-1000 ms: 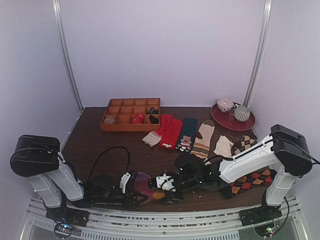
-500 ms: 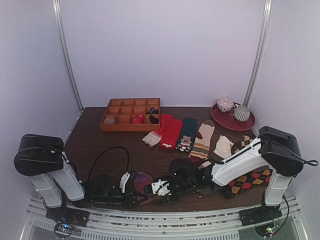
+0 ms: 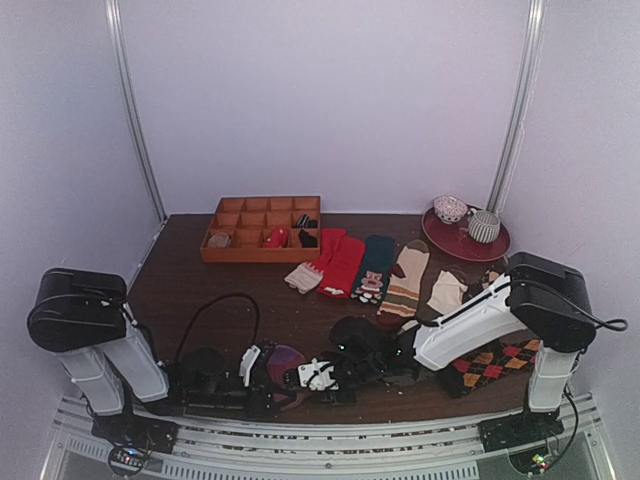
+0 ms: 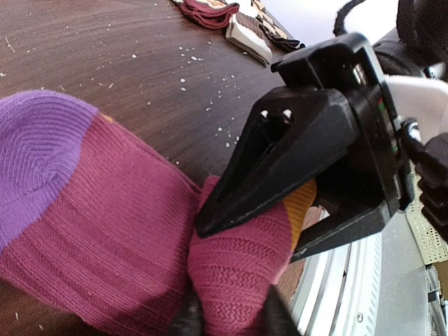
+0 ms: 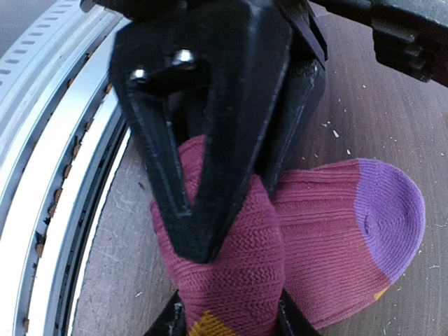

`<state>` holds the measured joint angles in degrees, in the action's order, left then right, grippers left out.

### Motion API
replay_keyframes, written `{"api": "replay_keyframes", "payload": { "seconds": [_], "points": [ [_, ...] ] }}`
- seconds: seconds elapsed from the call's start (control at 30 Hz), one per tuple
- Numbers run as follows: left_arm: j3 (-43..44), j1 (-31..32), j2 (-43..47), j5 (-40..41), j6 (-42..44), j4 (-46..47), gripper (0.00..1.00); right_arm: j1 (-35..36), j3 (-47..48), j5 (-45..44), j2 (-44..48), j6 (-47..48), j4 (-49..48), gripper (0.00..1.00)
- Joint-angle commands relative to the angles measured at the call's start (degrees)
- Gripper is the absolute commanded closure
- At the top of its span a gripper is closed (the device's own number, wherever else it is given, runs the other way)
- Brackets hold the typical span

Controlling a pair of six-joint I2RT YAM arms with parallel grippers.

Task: Roll the socks
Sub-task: Roll a pair of socks at the center of the board.

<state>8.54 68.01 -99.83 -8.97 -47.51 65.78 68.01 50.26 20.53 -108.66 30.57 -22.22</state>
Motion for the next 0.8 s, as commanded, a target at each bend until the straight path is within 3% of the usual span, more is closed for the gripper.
{"api": "replay_keyframes", "payload": {
  "seconds": [0.0,0.23,0.3,0.37,0.5,0.77],
  "points": [
    [-1.3,0.5,0.3,-0.3,3.8,-22.6,0.6,-0.2,3.7,2.8,-1.9,-5.0,13.3,0.71],
    [-0.2,2.6,23.9,10.3,14.3,-37.5,0.21,-1.0,10.2,6.4,-4.0,-18.1,29.5,0.71],
    [-0.4,4.1,31.9,13.6,16.6,-40.0,0.16,-1.4,13.0,9.1,-5.6,-21.2,34.9,0.7],
    [-0.8,5.4,36.6,16.5,18.6,-40.6,0.03,-1.8,14.9,11.0,-7.1,-24.7,38.4,0.7],
    [-3.2,8.4,38.0,20.4,23.2,-34.7,0.02,-3.9,18.3,17.4,-10.6,-30.2,41.6,0.7],
    [-3.3,9.3,24.6,19.1,38.8,-13.7,0.05,-5.4,22.5,19.1,-15.6,-29.6,47.4,0.7]
  ]
}}
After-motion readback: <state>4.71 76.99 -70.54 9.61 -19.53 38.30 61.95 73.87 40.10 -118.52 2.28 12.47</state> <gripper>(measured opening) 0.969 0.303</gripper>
